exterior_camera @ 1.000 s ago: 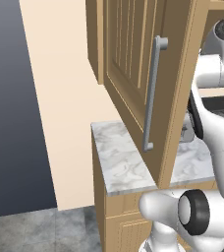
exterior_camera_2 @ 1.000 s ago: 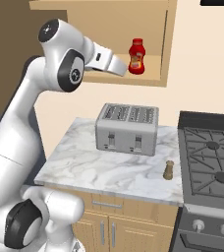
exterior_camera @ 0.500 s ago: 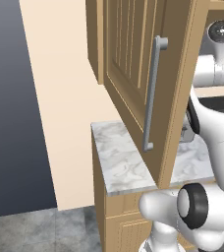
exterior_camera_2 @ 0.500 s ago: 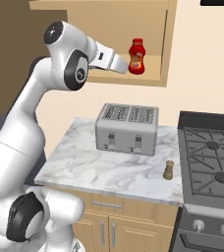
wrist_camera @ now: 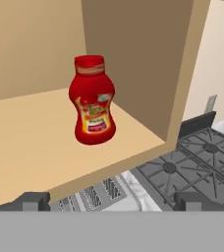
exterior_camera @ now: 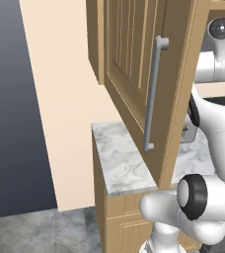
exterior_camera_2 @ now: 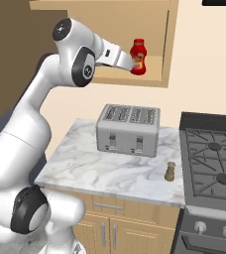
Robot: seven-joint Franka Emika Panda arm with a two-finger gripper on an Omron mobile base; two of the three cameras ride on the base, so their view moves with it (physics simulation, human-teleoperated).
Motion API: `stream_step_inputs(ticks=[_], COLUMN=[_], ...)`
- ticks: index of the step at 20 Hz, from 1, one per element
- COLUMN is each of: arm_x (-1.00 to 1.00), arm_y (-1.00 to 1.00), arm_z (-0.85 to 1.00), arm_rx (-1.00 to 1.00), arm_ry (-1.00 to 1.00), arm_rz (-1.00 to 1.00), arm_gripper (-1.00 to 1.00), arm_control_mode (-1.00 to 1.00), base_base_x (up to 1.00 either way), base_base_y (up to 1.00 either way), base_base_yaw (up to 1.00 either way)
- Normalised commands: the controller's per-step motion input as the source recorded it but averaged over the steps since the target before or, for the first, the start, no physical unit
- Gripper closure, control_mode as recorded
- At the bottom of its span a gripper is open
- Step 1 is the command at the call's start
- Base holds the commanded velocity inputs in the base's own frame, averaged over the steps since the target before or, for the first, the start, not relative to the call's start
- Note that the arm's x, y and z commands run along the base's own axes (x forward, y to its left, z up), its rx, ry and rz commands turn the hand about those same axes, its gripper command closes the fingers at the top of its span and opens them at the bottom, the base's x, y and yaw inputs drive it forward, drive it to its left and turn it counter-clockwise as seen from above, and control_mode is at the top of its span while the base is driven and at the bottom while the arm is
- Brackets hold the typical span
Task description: Take 2 condiments from the cabinet and move them on the counter near the stove.Make sure the condiments are lined up with each other, next to each other.
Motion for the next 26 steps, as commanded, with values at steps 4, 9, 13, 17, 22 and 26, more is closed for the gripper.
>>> stream_step_inputs(ticks=[4, 9, 13, 17, 22, 26], arm_x=[0.0, 0.14, 0.24, 0.09, 0.07, 0.15], arm_y=[-0.31, -0.15, -0.01, 0.0, 0.0, 0.0], arm_z=[0.01, 0.0, 0.0, 0.0, 0.0, -0.01], arm_rx=[0.0, 0.0, 0.0, 0.0, 0.0, 0.0], arm_ry=[0.0, 0.0, -0.02, -0.05, -0.01, -0.02], arm_rz=[0.02, 0.01, 0.04, 0.0, 0.0, 0.0], arm_gripper=[-1.0, -1.0, -1.0, -1.0, -1.0, -1.0], arm_control_mode=[-1.0, -1.0, -1.0, -1.0, -1.0, -1.0], base_base_x=[0.0, 0.0, 0.0, 0.0, 0.0, 0.0], base_base_y=[0.0, 0.0, 0.0, 0.0, 0.0, 0.0], base_base_yaw=[0.0, 0.0, 0.0, 0.0, 0.0, 0.0])
